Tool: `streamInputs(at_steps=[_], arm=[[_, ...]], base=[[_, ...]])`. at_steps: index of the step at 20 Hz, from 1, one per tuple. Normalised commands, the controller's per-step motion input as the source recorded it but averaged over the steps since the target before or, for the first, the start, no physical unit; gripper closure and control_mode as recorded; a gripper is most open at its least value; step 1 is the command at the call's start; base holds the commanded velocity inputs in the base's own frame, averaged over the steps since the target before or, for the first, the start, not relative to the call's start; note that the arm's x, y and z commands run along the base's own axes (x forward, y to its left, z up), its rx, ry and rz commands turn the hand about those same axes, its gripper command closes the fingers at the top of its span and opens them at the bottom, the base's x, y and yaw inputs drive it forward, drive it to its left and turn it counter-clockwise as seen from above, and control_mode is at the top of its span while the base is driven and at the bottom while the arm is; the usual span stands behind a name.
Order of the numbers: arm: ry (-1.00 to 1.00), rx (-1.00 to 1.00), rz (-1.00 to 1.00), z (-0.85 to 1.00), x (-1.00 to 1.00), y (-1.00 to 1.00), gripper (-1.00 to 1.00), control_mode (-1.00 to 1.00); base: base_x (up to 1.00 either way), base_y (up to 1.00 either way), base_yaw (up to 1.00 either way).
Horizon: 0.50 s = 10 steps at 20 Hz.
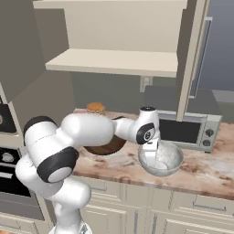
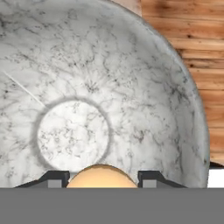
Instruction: Pick both bowls and place them on the counter. Then place the sugar cube in one bowl and place the egg in the other bowl.
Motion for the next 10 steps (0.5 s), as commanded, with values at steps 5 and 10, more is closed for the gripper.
streamInputs(at_steps=[5, 10], arm=[[0.00, 0.06, 0.00, -0.17, 0.02, -0.35, 1.00, -1.00], [0.05, 0.00, 0.00, -0.27, 0.13, -0.02, -1.00, -1.00]], base=[[0.00, 0.00, 0.00], [0.00, 0.00, 0.00]])
